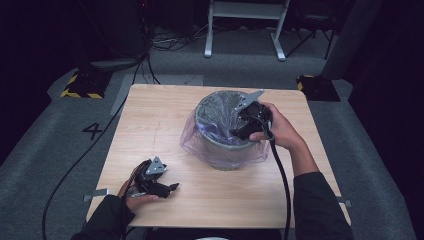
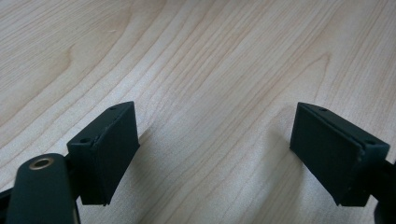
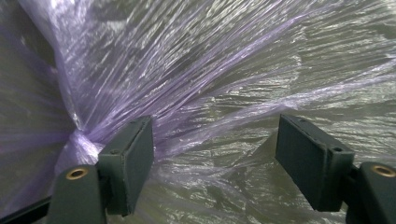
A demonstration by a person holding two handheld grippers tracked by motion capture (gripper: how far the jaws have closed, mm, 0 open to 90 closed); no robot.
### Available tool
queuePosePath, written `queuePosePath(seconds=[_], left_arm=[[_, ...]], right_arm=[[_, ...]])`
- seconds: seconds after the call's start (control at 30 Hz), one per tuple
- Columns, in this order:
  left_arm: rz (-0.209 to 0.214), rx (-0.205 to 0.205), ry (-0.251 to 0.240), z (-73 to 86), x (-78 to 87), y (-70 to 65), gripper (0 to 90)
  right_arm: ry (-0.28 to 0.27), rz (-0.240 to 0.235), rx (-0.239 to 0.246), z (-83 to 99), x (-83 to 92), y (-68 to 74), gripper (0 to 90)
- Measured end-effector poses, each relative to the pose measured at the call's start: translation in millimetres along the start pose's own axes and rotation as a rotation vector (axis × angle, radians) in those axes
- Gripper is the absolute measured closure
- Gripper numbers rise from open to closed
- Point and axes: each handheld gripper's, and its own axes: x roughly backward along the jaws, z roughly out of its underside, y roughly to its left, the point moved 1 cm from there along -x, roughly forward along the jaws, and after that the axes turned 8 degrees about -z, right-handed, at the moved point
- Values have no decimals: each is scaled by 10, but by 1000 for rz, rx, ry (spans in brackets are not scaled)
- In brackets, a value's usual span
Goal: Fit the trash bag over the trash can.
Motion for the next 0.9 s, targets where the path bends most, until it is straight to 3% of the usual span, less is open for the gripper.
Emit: queuePosePath(seconds=[0.13,0.3,0.53,0.9], left_arm=[[0,0,1,0,1,0,149],[0,1,1,0,1,0,150],[0,0,1,0,1,0,149],[0,0,1,0,1,0,149]], right_arm=[[55,3,24,-30,-29,28,266],[115,-9,1,-51,-61,20,254],[120,-1,-16,-48,-63,19,244],[180,-15,-38,-69,-93,8,241]])
